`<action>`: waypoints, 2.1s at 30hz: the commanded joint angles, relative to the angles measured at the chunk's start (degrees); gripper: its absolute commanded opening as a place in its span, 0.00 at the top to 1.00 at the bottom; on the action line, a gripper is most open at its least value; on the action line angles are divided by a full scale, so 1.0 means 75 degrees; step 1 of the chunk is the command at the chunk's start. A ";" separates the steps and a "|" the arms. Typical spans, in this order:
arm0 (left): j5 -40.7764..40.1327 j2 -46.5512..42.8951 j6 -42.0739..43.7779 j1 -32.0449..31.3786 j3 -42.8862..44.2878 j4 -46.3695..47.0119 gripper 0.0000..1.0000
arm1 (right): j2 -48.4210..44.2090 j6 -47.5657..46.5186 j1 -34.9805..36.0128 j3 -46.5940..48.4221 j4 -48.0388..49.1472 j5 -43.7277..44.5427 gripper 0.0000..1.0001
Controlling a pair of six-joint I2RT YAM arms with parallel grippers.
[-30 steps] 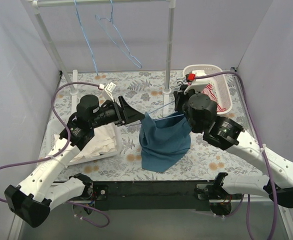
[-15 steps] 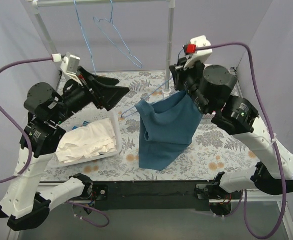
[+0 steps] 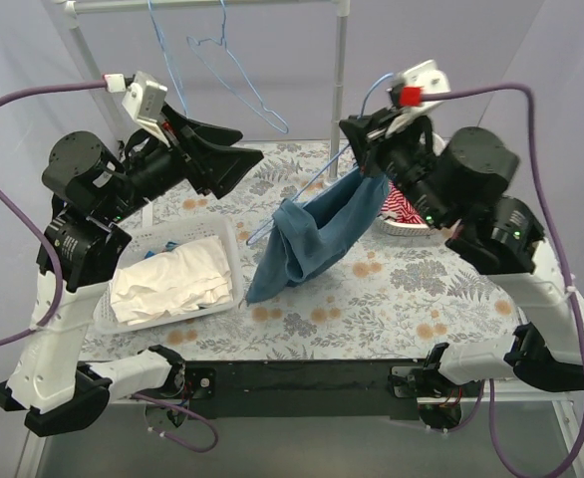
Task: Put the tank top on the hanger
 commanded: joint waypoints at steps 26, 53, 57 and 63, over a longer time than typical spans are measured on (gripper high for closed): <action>0.0963 -0.0457 0.1282 -0.0367 -0.2152 -0.2385 0.43 | 0.0153 0.0141 0.0015 -0.1936 0.0303 0.0553 0.99; -0.3221 -0.0082 0.1037 -0.3098 -0.3183 -0.1672 1.00 | 0.0025 0.0386 -0.0021 -0.2311 0.0244 0.0530 0.98; -0.3725 -0.0351 0.0674 -0.3239 -0.3593 -0.0910 1.00 | -0.0210 0.0644 -0.0021 -0.2592 0.0198 0.0330 0.74; -0.3901 -0.0598 0.0415 -0.3263 -0.4003 -0.0358 1.00 | -0.0749 0.0912 -0.0021 -0.3307 0.0220 0.0107 0.29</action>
